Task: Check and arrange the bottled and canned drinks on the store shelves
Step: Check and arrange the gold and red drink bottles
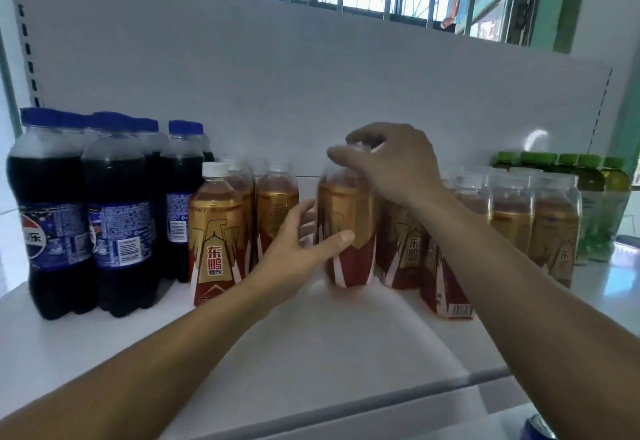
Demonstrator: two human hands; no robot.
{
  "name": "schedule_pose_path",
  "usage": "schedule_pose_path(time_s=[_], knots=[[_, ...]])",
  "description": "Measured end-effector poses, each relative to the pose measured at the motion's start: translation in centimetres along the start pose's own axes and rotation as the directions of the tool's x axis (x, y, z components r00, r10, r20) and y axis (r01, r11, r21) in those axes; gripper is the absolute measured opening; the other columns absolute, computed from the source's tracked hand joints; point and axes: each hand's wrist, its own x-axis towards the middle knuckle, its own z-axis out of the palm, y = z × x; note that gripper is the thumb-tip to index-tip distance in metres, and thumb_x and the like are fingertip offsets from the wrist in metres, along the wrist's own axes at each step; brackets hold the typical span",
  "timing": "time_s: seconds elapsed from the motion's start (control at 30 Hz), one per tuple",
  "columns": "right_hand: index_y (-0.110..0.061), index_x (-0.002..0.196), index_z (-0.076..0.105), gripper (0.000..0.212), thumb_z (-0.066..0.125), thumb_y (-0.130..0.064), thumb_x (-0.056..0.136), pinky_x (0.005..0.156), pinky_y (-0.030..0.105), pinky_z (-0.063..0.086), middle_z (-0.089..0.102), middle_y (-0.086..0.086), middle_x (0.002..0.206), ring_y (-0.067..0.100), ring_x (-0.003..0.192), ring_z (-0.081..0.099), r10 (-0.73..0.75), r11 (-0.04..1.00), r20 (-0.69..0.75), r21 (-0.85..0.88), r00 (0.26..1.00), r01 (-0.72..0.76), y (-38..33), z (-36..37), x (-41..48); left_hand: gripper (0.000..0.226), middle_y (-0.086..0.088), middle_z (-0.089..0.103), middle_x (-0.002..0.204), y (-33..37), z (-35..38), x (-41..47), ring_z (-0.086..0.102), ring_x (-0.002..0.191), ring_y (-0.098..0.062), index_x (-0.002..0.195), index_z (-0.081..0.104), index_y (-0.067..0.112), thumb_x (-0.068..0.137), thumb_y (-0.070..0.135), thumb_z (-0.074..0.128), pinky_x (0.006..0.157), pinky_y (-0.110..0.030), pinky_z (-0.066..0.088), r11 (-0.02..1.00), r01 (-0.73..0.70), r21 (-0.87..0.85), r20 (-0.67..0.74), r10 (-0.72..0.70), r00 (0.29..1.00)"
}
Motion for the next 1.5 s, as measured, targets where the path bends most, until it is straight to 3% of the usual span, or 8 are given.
schedule_pose_path(time_s=[0.23,0.47,0.67,0.8,0.93,1.13,1.4,1.5], knots=[[-0.027,0.104,0.072,0.031,0.069,-0.054,0.089,0.074,0.014,0.049,0.072,-0.014,0.097,0.002,0.088,0.068,0.012,0.792,0.036,0.61,0.999,-0.031,-0.3,2.6,1.1,0.066,0.011,0.071,0.119,-1.1,0.1,-1.3,0.065,0.114,-0.016,0.129,0.055,0.041,0.069,0.064,0.071,0.106,-0.048,0.046,0.948,0.052,-0.313,-0.023,-0.063,0.998],[-0.009,0.1,0.073,0.048,0.065,-0.053,0.084,0.081,0.035,0.059,0.068,0.015,0.102,0.024,0.085,0.068,-0.193,0.135,0.55,0.835,0.812,-0.533,1.5,5.5,-0.4,0.055,-0.009,0.075,0.109,-0.3,-0.1,-1.7,0.074,0.094,-0.026,0.116,0.071,0.02,0.08,0.058,0.053,0.072,-0.04,0.057,0.768,0.181,-0.614,0.093,-0.157,0.983],[-0.012,0.116,0.06,0.049,0.074,-0.049,0.086,0.07,0.036,0.057,0.07,0.004,0.084,0.019,0.072,0.071,0.084,0.257,0.251,0.93,0.964,-0.264,2.5,5.8,-0.7,0.06,0.002,0.072,0.121,-1.0,0.3,-1.3,0.068,0.112,-0.018,0.131,0.059,0.03,0.084,0.066,0.056,0.095,-0.044,0.053,0.916,0.045,-0.399,0.021,-0.039,0.999],[-0.006,0.12,0.059,0.063,0.076,-0.051,0.079,0.075,0.038,0.058,0.066,0.011,0.099,0.023,0.08,0.069,-0.03,0.137,0.358,0.926,0.933,-0.351,2.2,6.0,-1.1,0.058,0.004,0.073,0.117,-1.7,0.5,-1.4,0.07,0.109,-0.016,0.128,0.06,0.031,0.074,0.051,0.067,0.09,-0.038,0.057,0.946,0.021,-0.322,0.016,-0.016,1.0],[-0.005,0.113,0.063,0.053,0.065,-0.05,0.084,0.085,0.04,0.059,0.068,0.012,0.094,0.026,0.087,0.067,-0.183,-0.021,0.508,0.854,0.842,-0.52,2.3,5.3,-1.5,0.044,-0.013,0.074,0.112,-1.3,0.2,-1.9,0.073,0.096,-0.035,0.11,0.074,0.021,0.079,0.051,0.066,0.069,-0.046,0.061,0.795,0.122,-0.595,0.118,-0.063,0.991],[-0.01,0.114,0.063,0.039,0.07,-0.04,0.091,0.082,0.043,0.059,0.067,0.015,0.1,0.023,0.082,0.069,0.005,0.125,0.326,0.938,0.945,-0.324,2.4,5.7,-0.9,0.053,0.0,0.074,0.114,-0.8,0.8,-1.8,0.072,0.103,-0.021,0.128,0.059,0.032,0.08,0.053,0.052,0.074,-0.038,0.061,0.882,0.028,-0.471,0.05,-0.005,0.999],[-0.009,0.078,0.077,0.034,0.065,-0.04,0.085,0.081,0.037,0.06,0.071,0.011,0.094,0.024,0.087,0.07,-0.121,-0.095,0.425,0.895,0.897,-0.436,2.6,5.0,-1.5,0.069,-0.021,0.07,0.114,-0.6,0.5,-2.3,0.072,0.09,-0.036,0.122,0.069,0.011,0.081,0.063,0.048,0.067,-0.039,0.062,0.755,0.245,-0.608,0.215,-0.141,0.966],[0.004,0.109,0.07,0.047,0.074,-0.036,0.084,0.067,0.033,0.06,0.066,0.015,0.093,0.021,0.074,0.067,-0.014,-0.039,0.376,0.926,0.927,-0.376,2.4,5.3,-1.3,0.057,-0.01,0.073,0.115,-0.8,1.0,-1.9,0.071,0.104,-0.029,0.125,0.066,0.025,0.086,0.062,0.044,0.075,-0.039,0.06,0.866,0.118,-0.486,0.057,-0.103,0.993]])
